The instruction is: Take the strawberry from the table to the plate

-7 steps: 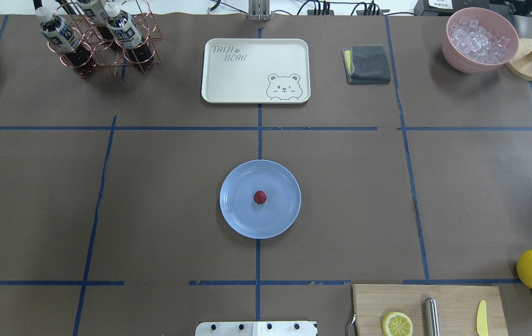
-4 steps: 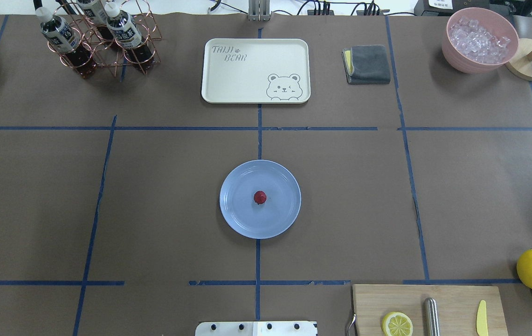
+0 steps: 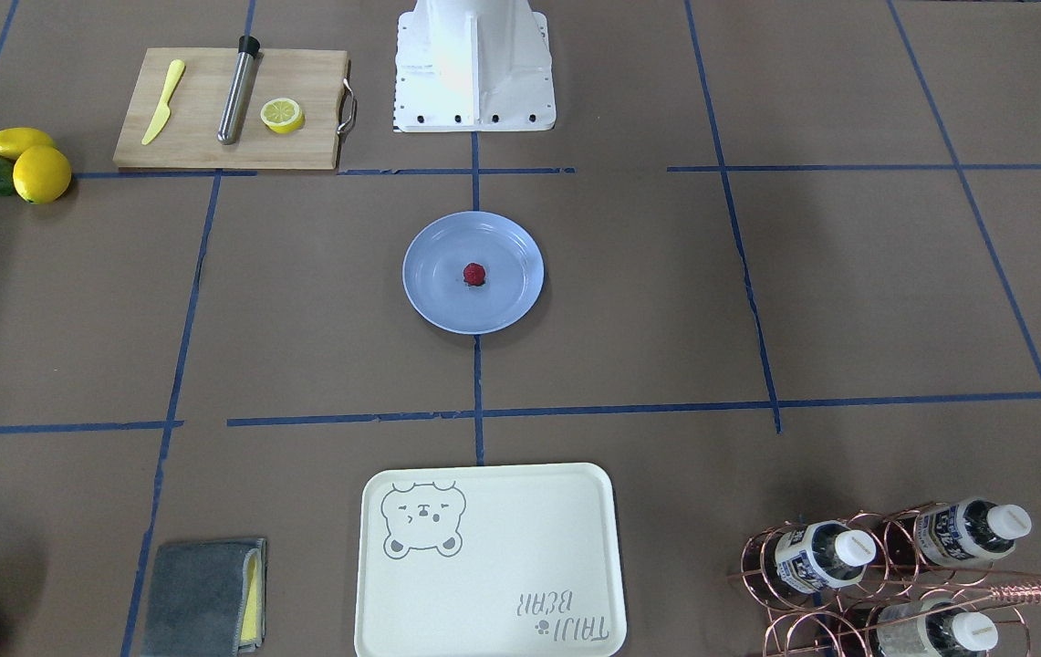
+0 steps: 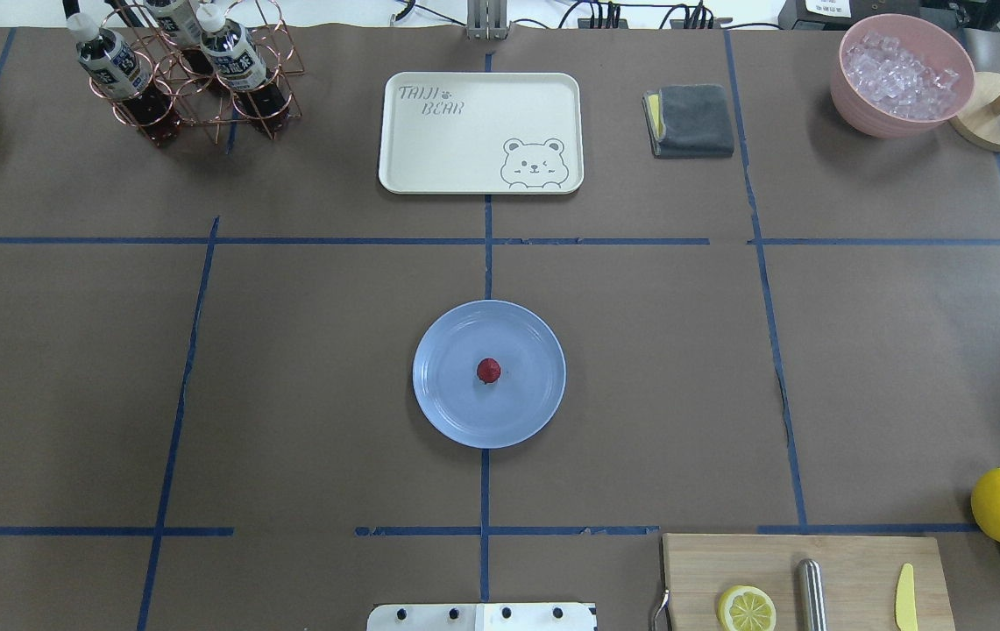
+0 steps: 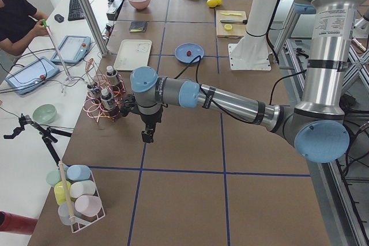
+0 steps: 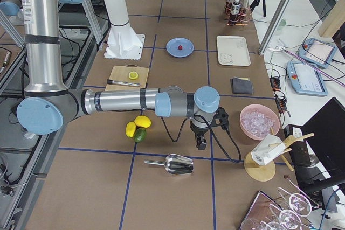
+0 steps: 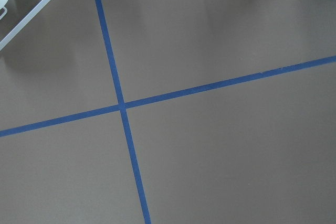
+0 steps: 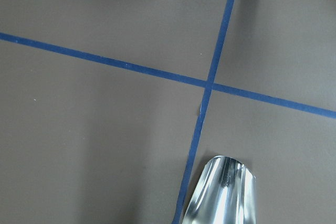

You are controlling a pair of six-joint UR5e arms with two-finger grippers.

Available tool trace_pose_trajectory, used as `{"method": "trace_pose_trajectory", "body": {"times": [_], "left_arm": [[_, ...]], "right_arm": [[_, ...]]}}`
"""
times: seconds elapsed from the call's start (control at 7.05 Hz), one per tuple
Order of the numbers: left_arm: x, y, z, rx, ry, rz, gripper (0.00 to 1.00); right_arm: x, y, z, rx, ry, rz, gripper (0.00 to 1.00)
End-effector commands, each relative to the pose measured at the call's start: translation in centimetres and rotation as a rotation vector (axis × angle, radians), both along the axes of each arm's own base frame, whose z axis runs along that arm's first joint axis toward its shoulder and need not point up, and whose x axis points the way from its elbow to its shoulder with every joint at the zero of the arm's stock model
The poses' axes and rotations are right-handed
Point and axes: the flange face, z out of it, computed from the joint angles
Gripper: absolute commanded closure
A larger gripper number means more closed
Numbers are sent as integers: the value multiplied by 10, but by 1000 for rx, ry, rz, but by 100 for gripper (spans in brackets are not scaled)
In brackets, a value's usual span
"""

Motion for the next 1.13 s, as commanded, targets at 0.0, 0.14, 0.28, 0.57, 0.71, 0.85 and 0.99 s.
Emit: {"method": "trace_pose_trajectory", "body": {"times": [0.0,0.14,0.28,0.57,0.71,0.85,0.99], "left_arm": [[1,21,-12,30,5,9,0],[2,19,4,7,4,16,0],[2,18,0,16,2,12,0],[-7,16,24,-41,-8,-12,0],[-22,15,41,-76,-5,-39,0],[-22,24,61,-106,-3,-34,0],[-22,21,53,-81,0,-34,0]], "right_arm": [[5,36,-10,21,-3,4,0],[6,44,-9,19,5,5,0],[6,45,-11,20,0,7,0],[-5,9,-33,43,24,18,0],[-9,4,-37,44,20,13,0],[-10,3,-39,45,14,11,0],[-16,2,-36,37,16,0,0]]}}
